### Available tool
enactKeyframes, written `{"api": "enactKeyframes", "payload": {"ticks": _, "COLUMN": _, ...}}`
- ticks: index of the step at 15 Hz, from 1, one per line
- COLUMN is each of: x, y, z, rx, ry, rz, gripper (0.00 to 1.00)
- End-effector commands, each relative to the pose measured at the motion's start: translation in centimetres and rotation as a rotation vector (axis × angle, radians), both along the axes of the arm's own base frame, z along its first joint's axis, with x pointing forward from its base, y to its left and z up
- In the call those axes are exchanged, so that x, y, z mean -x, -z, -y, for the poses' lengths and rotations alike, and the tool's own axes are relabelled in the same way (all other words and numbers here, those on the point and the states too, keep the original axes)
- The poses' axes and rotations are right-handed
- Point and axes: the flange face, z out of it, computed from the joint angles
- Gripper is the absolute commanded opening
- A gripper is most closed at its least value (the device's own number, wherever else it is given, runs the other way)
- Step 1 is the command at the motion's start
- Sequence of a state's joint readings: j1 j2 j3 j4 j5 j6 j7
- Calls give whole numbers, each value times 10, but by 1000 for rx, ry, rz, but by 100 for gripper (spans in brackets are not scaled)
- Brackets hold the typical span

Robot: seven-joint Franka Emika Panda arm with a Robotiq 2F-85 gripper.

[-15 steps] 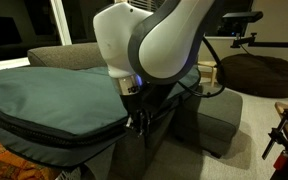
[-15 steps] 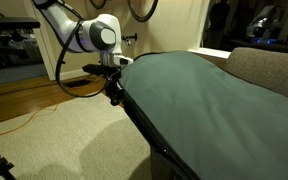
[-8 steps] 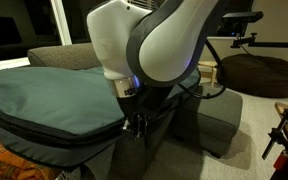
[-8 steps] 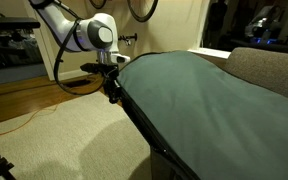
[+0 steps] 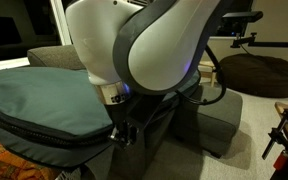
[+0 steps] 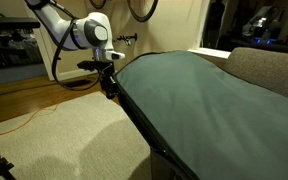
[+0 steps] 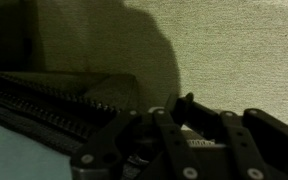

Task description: Pull the zipper to the left side

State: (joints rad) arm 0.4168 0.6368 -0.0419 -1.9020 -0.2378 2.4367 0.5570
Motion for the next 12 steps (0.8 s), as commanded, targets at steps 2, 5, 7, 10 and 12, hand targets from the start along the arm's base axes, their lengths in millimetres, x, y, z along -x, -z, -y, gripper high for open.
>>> {"api": "enactKeyframes", "payload": {"ticks": 2, "x": 43, "y": -10, "z": -66, "rx": 15, "ry": 0, "rz": -51, "gripper": 5}}
{"api": "enactKeyframes", "payload": {"ticks": 5, "x": 43, "y": -8, "z": -76, "rx": 24, "ry": 4, "rz": -47, "gripper": 5}}
{"api": "enactKeyframes", "payload": {"ticks": 7, "x": 43, "y": -8, "z": -81, "rx": 29, "ry": 3, "rz": -46, "gripper": 5}}
{"api": "enactKeyframes", "payload": {"ticks": 10, "x": 42, "y": -7, "z": -87, "rx": 38, "ry": 2, "rz": -45, "gripper": 5}}
{"api": "enactKeyframes", "payload": {"ticks": 12, "x": 42, "y": -5, "z": -89, "rx": 46, "ry": 1, "rz": -47, "gripper": 5}}
